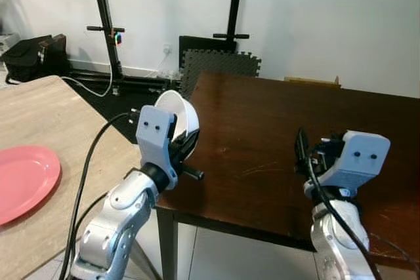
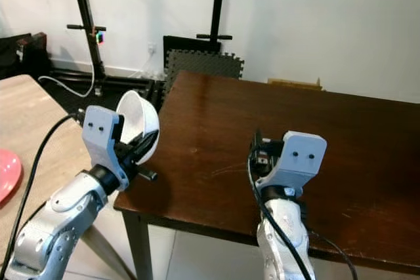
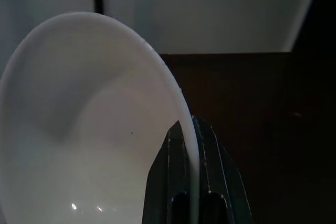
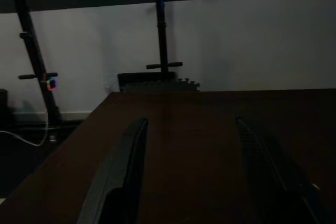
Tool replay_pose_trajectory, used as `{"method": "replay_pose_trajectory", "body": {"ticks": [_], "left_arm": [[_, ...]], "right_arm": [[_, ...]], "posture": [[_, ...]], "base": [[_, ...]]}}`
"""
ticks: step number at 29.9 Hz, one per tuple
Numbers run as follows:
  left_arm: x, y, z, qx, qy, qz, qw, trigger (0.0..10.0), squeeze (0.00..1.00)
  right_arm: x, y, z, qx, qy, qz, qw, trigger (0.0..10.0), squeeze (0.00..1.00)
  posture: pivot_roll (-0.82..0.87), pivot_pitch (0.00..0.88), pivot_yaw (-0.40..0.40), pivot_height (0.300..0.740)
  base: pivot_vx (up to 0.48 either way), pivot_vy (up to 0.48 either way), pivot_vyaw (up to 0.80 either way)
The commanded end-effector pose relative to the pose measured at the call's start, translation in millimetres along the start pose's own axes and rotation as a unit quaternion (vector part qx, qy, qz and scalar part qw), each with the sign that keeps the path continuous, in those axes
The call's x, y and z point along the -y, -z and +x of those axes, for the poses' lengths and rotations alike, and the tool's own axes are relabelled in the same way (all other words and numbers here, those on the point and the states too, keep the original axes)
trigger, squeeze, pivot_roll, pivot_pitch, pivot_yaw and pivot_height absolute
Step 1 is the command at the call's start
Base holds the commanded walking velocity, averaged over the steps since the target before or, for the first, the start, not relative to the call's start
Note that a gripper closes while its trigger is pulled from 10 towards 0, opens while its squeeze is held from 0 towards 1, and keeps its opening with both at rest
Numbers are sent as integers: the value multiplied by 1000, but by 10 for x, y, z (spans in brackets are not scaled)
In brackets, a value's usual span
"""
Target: Setting the table
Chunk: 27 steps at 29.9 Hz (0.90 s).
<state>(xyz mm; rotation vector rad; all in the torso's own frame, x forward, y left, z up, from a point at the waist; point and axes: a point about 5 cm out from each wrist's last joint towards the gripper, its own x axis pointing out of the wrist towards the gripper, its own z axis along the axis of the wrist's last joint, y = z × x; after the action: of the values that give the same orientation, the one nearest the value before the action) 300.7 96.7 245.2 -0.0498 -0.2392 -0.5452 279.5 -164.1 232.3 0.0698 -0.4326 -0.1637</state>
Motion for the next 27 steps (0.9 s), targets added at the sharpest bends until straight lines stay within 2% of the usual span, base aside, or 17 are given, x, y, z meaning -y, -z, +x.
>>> {"method": "replay_pose_trajectory", "body": {"ticks": [1,10,27], "left_arm": [[52,12,23,0,12,1,1000,10000,0],[52,20,19,0,11,0,1000,10000,0],[60,20,13,3,11,-9,1000,10000,0]], "right_arm": [[56,21,-17,-5,11,-8,1000,10000,0],[59,21,-18,-5,10,-8,1000,10000,0],[54,13,-16,-3,7,-9,1000,10000,0]], "posture": [[49,26,19,740],[50,27,15,740],[48,22,12,740]], "base": [[0,-454,0],[0,-378,0],[0,0,0]]}}
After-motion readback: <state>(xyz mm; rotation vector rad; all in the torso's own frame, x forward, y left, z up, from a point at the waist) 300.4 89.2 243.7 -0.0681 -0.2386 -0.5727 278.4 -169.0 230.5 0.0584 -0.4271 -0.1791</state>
